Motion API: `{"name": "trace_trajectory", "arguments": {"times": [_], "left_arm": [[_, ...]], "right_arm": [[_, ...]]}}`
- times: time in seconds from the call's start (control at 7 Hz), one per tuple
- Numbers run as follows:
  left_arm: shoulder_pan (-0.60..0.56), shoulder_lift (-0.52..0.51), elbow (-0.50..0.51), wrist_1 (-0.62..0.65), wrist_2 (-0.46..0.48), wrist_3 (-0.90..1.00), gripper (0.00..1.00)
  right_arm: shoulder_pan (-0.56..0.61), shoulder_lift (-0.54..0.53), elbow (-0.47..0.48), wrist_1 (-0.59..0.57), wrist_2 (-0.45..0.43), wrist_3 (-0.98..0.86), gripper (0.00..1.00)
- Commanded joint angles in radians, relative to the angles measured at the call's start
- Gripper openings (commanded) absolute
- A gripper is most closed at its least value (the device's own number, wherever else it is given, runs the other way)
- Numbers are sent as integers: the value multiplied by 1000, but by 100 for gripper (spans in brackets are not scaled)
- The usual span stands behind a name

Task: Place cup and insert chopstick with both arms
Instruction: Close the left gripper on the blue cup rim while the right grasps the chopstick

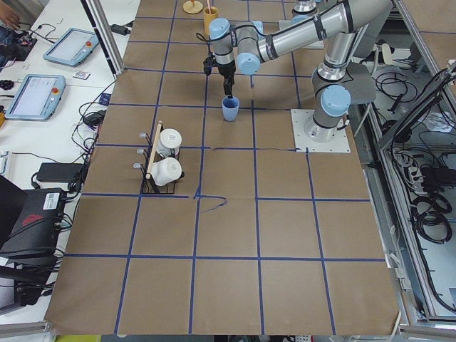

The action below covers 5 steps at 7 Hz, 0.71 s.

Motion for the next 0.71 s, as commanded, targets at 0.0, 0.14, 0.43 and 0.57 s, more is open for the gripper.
{"name": "trace_trajectory", "arguments": {"times": [0.0,0.14,0.43,0.57], "left_arm": [[3,-12,-30,25,4,1,56],[3,-13,-30,31,4,-3,1],[3,-10,-22,60,6,-13,0],[3,-9,-17,97,7,-8,0]], "right_arm": [[-57,31,9,-11,49,56,96],[-67,42,11,-8,49,57,95],[-67,41,11,-3,49,58,84],[-69,39,8,-6,60,58,57]]}}
